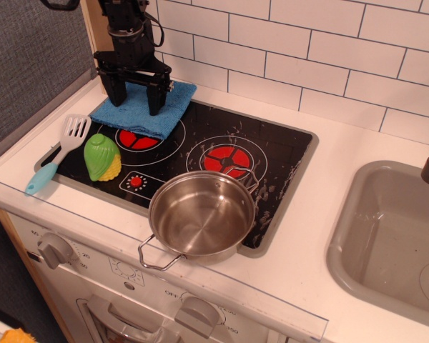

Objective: Move the blue towel to the back right corner of the stove

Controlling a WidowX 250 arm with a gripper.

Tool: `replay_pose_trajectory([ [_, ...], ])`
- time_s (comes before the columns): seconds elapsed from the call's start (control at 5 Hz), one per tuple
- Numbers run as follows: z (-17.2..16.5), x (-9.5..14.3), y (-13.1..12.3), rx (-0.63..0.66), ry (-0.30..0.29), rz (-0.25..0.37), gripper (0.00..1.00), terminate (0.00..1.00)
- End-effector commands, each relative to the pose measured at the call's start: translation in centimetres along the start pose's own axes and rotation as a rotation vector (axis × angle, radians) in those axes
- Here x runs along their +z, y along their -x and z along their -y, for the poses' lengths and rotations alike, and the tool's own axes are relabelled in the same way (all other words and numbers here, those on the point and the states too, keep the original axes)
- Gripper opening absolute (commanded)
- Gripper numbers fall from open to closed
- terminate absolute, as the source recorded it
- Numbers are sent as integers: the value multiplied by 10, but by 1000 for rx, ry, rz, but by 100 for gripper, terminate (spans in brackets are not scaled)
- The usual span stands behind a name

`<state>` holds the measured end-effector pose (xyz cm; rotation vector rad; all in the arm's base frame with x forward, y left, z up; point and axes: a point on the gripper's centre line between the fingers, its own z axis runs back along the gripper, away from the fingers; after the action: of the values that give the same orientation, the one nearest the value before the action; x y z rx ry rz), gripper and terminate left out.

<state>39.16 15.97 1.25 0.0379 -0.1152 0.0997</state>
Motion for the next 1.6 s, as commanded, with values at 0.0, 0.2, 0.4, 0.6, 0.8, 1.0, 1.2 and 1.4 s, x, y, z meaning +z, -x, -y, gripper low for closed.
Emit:
replay_pose_trajectory([
  [0.0, 50, 0, 13, -92, 42, -21, 100, 0],
  [0.2, 99, 10, 15, -180, 77, -13, 100, 0],
  [0.4, 149, 20, 16, -239, 87, -5, 100, 0],
  [0.6, 193, 22, 15, -242, 61, -32, 100, 0],
  [0.8, 227, 23, 16, -205, 49, -66, 100, 0],
  [1.0, 225, 27, 15, -131, 35, -75, 100, 0],
  [1.2, 217, 50, 9, -125, -16, -49, 100, 0],
  [1.4, 213, 85, 8, -125, -37, -3, 100, 0],
])
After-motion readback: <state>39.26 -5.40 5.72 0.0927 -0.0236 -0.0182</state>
